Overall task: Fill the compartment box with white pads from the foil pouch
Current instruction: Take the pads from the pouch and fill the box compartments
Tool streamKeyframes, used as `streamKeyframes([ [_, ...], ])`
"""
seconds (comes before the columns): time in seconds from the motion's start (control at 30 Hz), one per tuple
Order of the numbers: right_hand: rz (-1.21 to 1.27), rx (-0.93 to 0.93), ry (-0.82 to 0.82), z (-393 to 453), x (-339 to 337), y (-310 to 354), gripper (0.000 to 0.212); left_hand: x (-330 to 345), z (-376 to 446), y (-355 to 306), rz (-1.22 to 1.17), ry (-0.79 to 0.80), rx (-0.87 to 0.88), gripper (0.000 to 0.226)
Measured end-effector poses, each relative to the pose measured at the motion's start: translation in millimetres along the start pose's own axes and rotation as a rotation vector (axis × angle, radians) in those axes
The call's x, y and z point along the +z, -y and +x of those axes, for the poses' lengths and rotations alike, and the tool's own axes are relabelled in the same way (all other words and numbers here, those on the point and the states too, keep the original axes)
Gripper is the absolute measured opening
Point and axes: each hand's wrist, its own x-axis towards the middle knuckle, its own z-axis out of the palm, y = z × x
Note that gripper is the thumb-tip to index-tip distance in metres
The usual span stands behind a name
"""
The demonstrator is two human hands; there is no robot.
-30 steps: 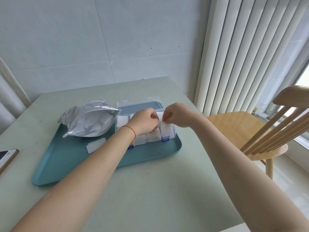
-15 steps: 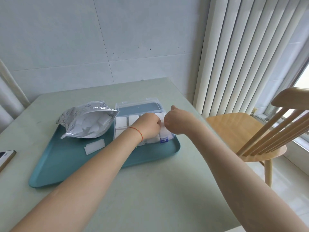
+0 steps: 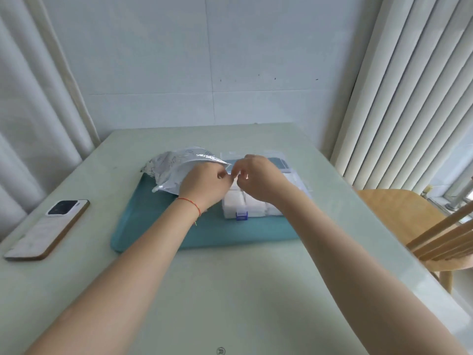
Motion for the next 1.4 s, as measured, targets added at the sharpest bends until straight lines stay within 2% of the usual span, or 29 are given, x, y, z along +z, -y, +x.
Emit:
streamKeyframes([
  [0.07,0.052,-0.044,0.052,5.7,16.5,26.1,0.03,-17.2,-10.4,24.4,-0.007,-0.026,-0.058,0.051],
  [0.13,0.015,-0.073,0.14,11.7,34.7,48.9,0.027,-33.8,-23.1,47.7,0.059,0.029,-0.11,0.054],
  [0.2,-0.125,-0.093,0.221,17.3,53.3,62.6,0.025,-43.3,-34.4,66.2,0.123,0.085,-0.148,0.044],
  [0.3,-0.395,-0.099,0.253,23.1,74.4,68.1,0.024,-40.3,-43.4,85.8,0.163,0.096,-0.181,0.028],
  [0.4,-0.46,-0.079,0.311,27.0,83.2,67.1,0.024,-29.1,-44.2,94.1,0.156,0.119,-0.198,0.017],
  [0.57,-0.499,-0.058,0.382,30.6,85.9,69.1,0.029,-18.2,-39.1,103.8,0.091,0.126,-0.181,0.024],
  [0.67,-0.484,-0.056,0.409,32.1,83.0,73.0,0.031,-21.0,-37.9,104.0,0.047,0.199,-0.168,0.039],
  [0.73,-0.447,-0.058,0.416,29.7,81.6,74.3,0.029,-24.1,-38.0,103.0,0.029,0.22,-0.151,0.041],
  [0.9,-0.1,0.008,0.368,20.8,60.7,72.0,0.024,-29.4,-38.4,101.5,-0.012,0.154,-0.101,0.011],
  [0.97,0.005,0.033,0.296,20.3,46.9,72.4,0.017,-30.6,-37.9,98.8,-0.187,0.101,-0.131,0.01],
  [1.07,0.333,0.142,0.166,21.9,33.8,72.9,0.007,-32.3,-35.3,91.8,-0.644,0.118,-0.223,0.028],
  [1.13,0.437,0.208,0.139,25.0,32.7,71.7,0.013,-34.0,-32.7,89.6,-0.694,0.004,-0.232,0.034],
  [1.23,0.18,0.202,0.042,38.0,40.6,67.4,0.031,-39.9,-31.2,88.2,-0.408,-0.309,-0.178,0.032],
  [1.3,-0.056,0.163,0.043,46.8,49.4,67.5,0.039,-44.4,-30.9,89.4,-0.225,-0.483,-0.131,0.028],
  [1.33,-0.173,0.143,0.094,51.3,55.7,68.6,0.041,-46.2,-30.0,91.5,-0.142,-0.52,-0.102,0.023],
  [1.4,-0.405,0.117,0.228,58.1,67.7,71.5,0.045,-43.2,-25.4,98.7,-0.024,-0.481,-0.044,0.023],
])
